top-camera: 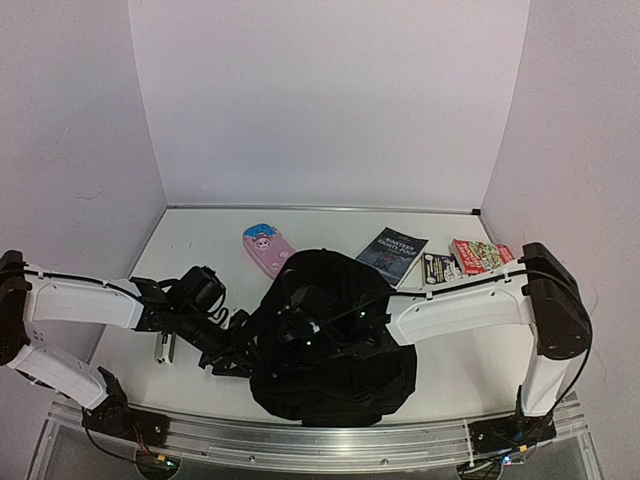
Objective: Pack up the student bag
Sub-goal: Zip the student bag at the center of the board.
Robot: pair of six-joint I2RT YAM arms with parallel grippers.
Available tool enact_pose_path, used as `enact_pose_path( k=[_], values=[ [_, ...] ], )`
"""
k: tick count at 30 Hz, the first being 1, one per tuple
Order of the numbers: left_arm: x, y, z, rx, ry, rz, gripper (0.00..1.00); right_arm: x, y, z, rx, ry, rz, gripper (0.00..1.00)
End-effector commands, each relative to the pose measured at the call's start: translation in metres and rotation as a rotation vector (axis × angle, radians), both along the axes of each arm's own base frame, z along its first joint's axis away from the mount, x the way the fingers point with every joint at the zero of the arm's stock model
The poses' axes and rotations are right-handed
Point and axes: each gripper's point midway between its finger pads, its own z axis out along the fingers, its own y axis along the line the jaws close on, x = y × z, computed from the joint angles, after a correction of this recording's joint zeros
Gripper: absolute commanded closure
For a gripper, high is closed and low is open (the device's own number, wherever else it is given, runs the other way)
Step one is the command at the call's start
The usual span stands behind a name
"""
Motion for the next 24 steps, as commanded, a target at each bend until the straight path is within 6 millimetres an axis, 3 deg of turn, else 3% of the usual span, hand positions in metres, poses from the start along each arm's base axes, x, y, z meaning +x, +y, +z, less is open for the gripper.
enact_pose_path(
  k=[1, 7, 15, 24],
  values=[
    [0.005, 0.009, -0.001, 0.083, -0.039, -0.013, 0.48, 0.005, 0.006, -0.004, 0.008, -0.001, -0.023, 0.69],
    [0.000, 0.004, -0.003, 0.030, -0.015, -0.018, 0.45, 0.008, 0.005, 0.000, 0.011, -0.019, -0.034, 0.79],
    [-0.001, -0.007, 0.000, -0.058, 0.003, -0.009, 0.57, 0.009, 0.006, 0.006, 0.020, -0.032, -0.030, 0.96],
    [-0.007, -0.006, -0.012, -0.064, 0.044, -0.009, 0.64, 0.010, 0.008, 0.014, 0.040, -0.048, -0.026, 1.00]
  ],
)
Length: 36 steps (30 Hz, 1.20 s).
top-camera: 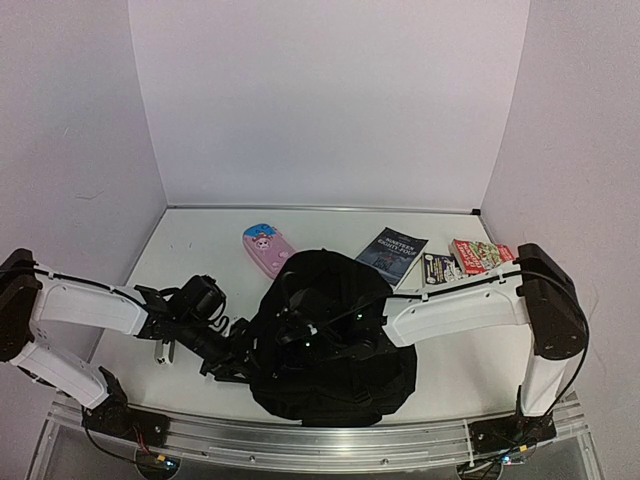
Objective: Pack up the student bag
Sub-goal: Zip the student bag at the center of the board.
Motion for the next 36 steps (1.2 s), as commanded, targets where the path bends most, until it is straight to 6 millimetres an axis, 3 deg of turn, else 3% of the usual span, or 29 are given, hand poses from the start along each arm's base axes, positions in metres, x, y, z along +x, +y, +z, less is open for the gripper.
enact_pose_path(
  k=[1, 7, 10, 17, 23, 30, 36],
  values=[
    [0.000, -0.007, 0.003, -0.057, 0.004, -0.009, 0.68, 0.008, 0.008, 0.024, 0.055, -0.049, -0.009, 1.00],
    [0.000, -0.008, 0.000, -0.056, 0.003, -0.007, 0.93, 0.018, 0.006, 0.042, 0.071, -0.112, -0.035, 1.00],
    [0.001, -0.007, 0.000, -0.051, -0.003, -0.005, 0.99, 0.022, 0.007, 0.047, 0.073, -0.138, -0.045, 1.00],
    [0.002, -0.004, 0.000, -0.039, -0.024, -0.004, 1.00, 0.045, 0.002, 0.068, 0.040, -0.260, -0.108, 1.00],
    [0.000, -0.001, -0.002, -0.019, -0.019, -0.010, 1.00, 0.074, -0.014, 0.069, -0.028, -0.318, -0.194, 1.00],
    [0.001, 0.001, -0.001, -0.005, -0.022, -0.005, 1.00, 0.137, -0.049, 0.076, -0.094, -0.397, -0.326, 1.00],
    [0.002, 0.002, 0.000, 0.009, -0.026, -0.001, 1.00, 0.180, -0.054, 0.086, -0.113, -0.444, -0.361, 1.00]
  ],
)
